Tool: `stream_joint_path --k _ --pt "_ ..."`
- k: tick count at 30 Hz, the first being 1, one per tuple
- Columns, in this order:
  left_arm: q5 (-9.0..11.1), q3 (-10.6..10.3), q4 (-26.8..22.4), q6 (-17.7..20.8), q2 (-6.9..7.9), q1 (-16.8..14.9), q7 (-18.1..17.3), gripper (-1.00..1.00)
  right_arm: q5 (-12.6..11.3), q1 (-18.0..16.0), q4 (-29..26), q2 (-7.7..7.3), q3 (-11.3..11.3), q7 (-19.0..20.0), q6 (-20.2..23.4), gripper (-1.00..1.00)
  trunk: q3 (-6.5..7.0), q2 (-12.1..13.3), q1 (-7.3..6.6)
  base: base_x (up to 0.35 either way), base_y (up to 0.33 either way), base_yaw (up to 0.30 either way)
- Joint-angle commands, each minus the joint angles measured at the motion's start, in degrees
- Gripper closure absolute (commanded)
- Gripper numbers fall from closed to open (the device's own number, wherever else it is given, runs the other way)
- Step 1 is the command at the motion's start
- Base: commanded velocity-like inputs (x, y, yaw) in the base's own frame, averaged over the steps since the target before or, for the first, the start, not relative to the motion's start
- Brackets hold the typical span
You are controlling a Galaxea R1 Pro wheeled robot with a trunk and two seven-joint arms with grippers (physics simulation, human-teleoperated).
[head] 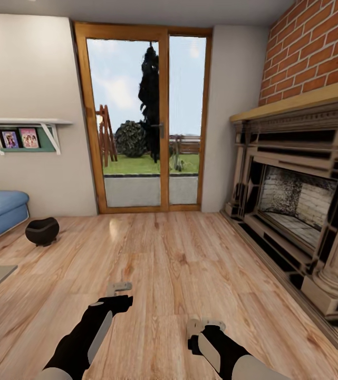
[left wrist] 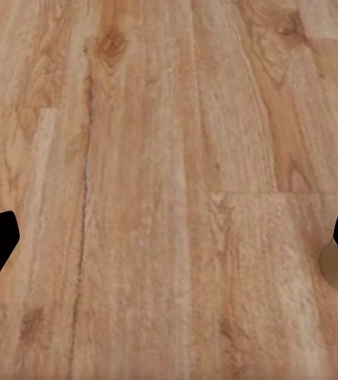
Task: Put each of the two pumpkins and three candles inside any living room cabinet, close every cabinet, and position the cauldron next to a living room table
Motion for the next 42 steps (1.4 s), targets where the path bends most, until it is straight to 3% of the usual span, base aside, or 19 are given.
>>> stream_joint_path --k 1,8,20,42 --pt "0.6 -0.2 -0.1 0.2 0.03 0.0 0.5 -1.0 -0.3 0.0 -0.1 0.0 0.3 -0.4 0.3 -1.0 -0.29 0.0 0.01 0.0 0.0 0.0" --pt "0.6 -0.2 -0.1 0.2 0.03 0.0 0.5 -1.0 -0.3 0.0 0.0 0.0 0.3 -0.4 0.3 -1.0 -1.85 -0.1 0.19 0.0 0.0 0.0" --pt "0.6 -0.2 -0.1 0.2 0.03 0.0 0.5 -1.0 -0.3 0.0 0.0 0.0 0.3 -0.4 0.3 -1.0 -1.85 -0.1 0.19 0.01 0.0 0.0" --pt "0.2 -0.2 -0.1 0.2 0.03 0.0 0.5 -1.0 -0.3 0.0 0.0 0.0 0.4 -0.4 0.3 -1.0 -1.85 -0.1 0.19 0.278 0.0 0.0"
